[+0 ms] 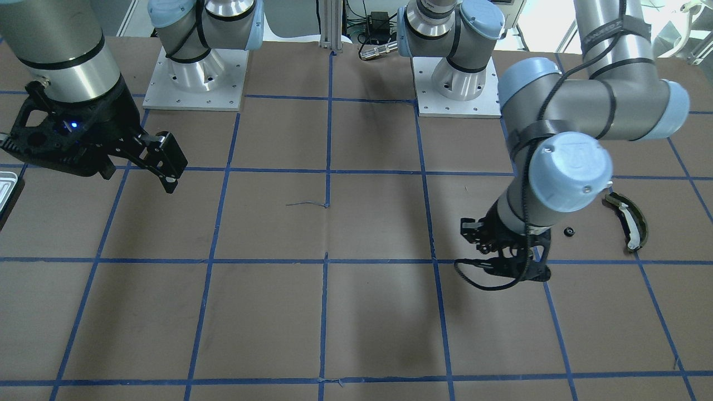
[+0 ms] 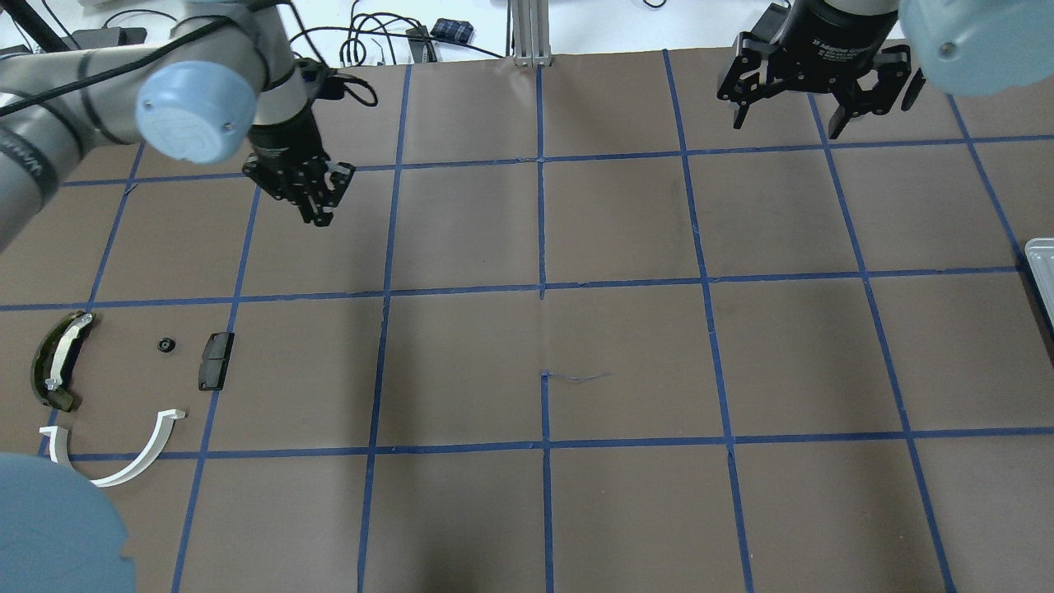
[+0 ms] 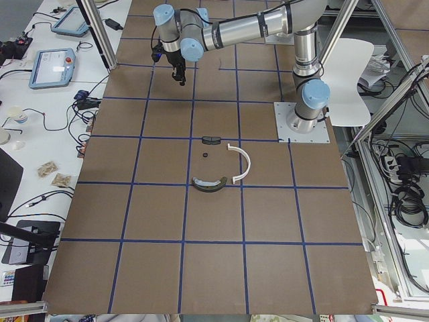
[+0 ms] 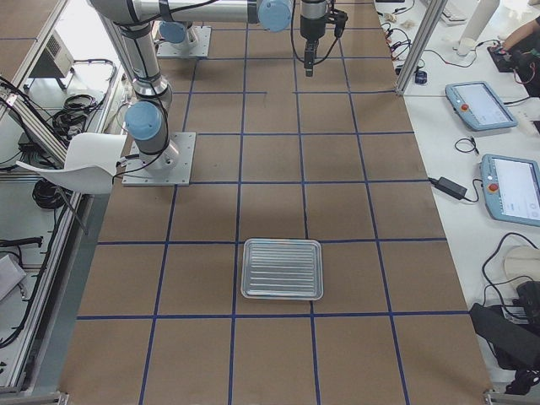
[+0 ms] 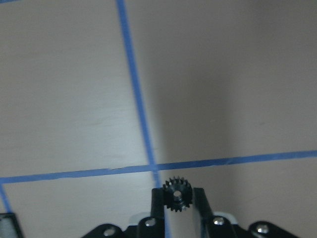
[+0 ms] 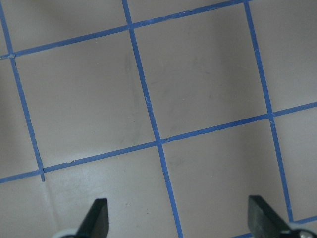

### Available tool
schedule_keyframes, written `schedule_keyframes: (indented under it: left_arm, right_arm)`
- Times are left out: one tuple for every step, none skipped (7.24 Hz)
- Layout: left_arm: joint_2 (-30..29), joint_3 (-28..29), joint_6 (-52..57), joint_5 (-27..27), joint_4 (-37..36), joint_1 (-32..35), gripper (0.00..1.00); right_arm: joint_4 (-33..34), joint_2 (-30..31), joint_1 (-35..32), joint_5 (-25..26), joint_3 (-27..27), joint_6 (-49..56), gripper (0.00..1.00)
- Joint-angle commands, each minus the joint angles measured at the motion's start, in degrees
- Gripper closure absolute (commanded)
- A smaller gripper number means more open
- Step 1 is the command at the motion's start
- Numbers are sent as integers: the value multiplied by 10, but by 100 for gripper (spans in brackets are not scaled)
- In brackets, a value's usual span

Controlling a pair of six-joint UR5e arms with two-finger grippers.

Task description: Place bearing gear from tray to pile

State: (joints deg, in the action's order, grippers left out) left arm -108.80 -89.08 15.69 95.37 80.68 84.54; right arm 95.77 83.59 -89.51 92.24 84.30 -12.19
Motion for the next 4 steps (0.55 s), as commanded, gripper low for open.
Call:
schedule_keyframes:
  left_arm:
    - [36, -76, 148, 7, -6, -126, 100]
    - [37, -97, 201, 8, -35, -191, 100]
    - [23, -109, 271, 7, -92, -249, 100]
    - [14, -137, 322, 3, -109, -304, 100]
  right_arm:
    - [0, 8, -1, 0, -9, 1, 0]
    - [-6, 20, -1, 0, -6, 2, 0]
    - [-6, 18, -2, 0, -3, 1, 0]
    - [-5, 19, -2, -1, -4, 1, 0]
